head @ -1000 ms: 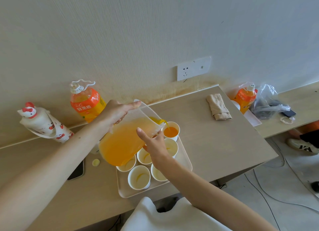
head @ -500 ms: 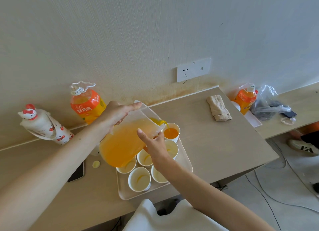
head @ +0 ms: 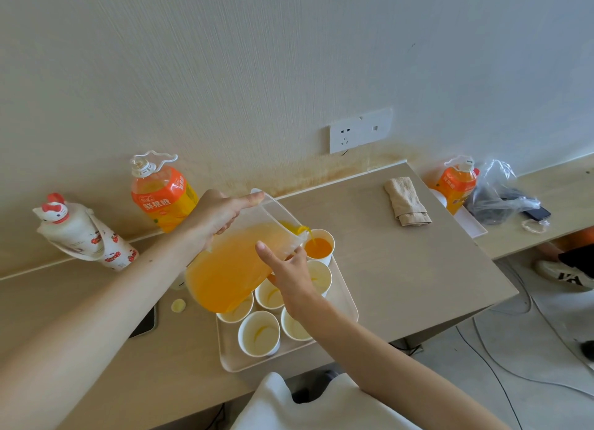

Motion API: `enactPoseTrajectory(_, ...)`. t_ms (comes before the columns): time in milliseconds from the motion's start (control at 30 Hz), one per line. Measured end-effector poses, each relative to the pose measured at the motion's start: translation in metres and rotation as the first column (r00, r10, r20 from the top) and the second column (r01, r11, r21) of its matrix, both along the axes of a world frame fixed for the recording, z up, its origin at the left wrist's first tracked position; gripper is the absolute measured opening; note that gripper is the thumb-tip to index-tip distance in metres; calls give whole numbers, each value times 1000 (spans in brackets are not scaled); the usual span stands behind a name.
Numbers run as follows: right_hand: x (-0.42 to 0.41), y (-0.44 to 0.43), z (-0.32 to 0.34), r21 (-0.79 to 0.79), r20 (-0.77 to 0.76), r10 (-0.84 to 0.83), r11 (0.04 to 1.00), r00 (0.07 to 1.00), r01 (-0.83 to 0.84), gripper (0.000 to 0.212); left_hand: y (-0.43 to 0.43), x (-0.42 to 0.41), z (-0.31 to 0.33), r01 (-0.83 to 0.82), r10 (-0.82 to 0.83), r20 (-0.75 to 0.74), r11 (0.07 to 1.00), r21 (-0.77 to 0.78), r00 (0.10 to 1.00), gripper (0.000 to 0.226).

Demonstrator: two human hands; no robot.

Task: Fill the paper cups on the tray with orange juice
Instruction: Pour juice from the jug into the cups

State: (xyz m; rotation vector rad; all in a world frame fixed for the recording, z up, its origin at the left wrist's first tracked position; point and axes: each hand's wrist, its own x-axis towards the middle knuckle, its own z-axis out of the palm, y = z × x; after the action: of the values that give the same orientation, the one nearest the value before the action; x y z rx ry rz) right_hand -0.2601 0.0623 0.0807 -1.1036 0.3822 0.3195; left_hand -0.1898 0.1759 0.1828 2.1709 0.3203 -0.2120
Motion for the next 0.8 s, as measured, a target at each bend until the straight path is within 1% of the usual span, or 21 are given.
enactPoseTrajectory(133, -1, 0, 0, 13, 7, 2, 1000, 1000, -2, 86, -1, -1, 0, -4, 4, 1, 1000, 0, 1000, 59)
enactPoseTrajectory(233, -1, 0, 0, -7, 13, 1, 1000, 1000, -1, 100, -1, -1, -1, -5, 5, -2, 1000, -4, 1000, 59)
enactPoseTrajectory(300, -1, 1, 0, -13, 16, -1, 1000, 1000, 1, 103, 0, -2, -1, -9, 9, -6, 1000, -2, 1000, 59)
enactPoseTrajectory(567, -1, 1, -1, -7, 15, 8, 1000, 1000, -8, 97, 1, -1, -1, -2, 2, 3, 1000, -10, 1000, 59)
enactPoseTrajectory(667, -1, 1, -2, -3, 8, 10, 1000, 1000, -10, 87, 2, -1, -1, -2, 2, 3, 1000, -7, 1000, 59)
enactPoseTrajectory(800, -1, 1, -1, -13, 0, 20, 1000, 1000, -20, 91, 1, -1, -1, 0, 0, 2, 1000, 2, 1000, 59)
